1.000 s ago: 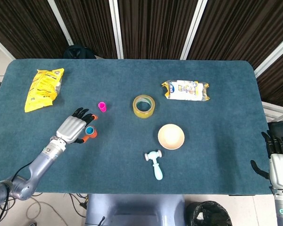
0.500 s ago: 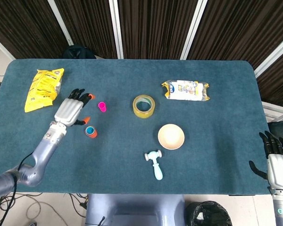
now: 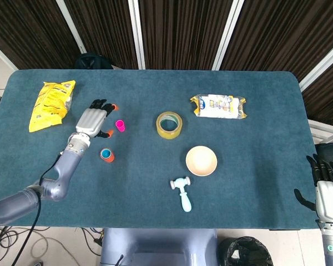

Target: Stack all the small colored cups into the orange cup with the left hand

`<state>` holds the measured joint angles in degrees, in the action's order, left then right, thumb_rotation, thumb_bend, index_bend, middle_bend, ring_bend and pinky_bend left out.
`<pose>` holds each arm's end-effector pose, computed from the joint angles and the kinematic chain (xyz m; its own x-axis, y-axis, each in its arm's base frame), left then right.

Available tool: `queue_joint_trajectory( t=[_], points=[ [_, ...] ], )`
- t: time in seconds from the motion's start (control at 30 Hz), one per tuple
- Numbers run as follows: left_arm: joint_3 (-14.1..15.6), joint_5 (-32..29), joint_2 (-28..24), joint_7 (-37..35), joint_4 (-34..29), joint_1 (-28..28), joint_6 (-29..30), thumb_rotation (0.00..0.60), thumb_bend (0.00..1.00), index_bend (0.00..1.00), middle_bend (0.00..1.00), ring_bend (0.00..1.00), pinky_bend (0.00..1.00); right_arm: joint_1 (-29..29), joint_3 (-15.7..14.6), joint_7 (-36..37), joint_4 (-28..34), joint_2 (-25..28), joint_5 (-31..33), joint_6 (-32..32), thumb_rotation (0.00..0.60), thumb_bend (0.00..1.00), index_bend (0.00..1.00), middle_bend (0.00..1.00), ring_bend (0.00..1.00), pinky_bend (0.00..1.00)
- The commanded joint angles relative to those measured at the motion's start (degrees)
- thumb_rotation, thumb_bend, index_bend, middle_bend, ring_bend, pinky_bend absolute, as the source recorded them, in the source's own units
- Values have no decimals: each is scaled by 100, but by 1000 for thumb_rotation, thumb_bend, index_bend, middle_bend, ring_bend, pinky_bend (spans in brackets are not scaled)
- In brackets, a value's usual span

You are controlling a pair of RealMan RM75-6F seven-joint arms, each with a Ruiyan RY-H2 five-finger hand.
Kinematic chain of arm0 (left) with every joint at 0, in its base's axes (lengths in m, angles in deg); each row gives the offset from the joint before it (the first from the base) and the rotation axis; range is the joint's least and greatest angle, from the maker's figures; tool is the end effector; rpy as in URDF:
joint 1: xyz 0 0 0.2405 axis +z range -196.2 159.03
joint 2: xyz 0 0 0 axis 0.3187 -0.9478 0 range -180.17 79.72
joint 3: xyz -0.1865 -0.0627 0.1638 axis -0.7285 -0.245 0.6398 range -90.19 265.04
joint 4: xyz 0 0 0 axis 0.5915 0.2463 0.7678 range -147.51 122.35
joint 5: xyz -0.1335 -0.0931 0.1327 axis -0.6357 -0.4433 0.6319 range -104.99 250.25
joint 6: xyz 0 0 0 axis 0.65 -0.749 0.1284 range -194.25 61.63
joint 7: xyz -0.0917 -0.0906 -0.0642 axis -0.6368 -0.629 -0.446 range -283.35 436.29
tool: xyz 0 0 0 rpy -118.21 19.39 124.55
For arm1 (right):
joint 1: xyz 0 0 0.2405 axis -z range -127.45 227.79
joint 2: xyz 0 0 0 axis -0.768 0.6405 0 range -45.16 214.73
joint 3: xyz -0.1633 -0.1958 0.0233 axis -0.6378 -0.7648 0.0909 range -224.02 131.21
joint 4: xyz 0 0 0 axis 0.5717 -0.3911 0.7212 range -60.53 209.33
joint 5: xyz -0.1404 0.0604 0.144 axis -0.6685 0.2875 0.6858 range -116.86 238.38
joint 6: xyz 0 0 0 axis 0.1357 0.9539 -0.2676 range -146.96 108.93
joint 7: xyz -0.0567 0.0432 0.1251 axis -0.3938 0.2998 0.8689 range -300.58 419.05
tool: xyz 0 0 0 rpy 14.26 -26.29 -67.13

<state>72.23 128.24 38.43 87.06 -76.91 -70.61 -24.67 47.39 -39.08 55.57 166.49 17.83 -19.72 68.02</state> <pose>-0.1611 0.4421 0.0179 0.4354 0.2565 0.8629 0.8934 -0.2405 -0.3793 -0.3193 -0.1841 0.1645 0.4036 0.0860 0.9109 -0.9118 0.1200 0.3926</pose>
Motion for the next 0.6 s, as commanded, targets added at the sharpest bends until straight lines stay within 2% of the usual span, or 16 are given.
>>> queue_joint_trajectory(
  t=[0.03,0.43,0.6],
  points=[
    [56,-42,235,64,270,-94,-87,600,270,233,187,0,0,0,2,4,-11,2,12,-9,600,324,86,78,132,85],
    [102,-176,813,321,1020,-278,-134,600,270,246,190,0,0,10,8,-8,-19,-3,10,21,600,324,85,78,132,83],
    [89,-283,1021,431,1291,-346,-178,600,279,292,202,0,0,17,12,3,-14,5,11,33,600,324,86,78,132,83]
  ],
)
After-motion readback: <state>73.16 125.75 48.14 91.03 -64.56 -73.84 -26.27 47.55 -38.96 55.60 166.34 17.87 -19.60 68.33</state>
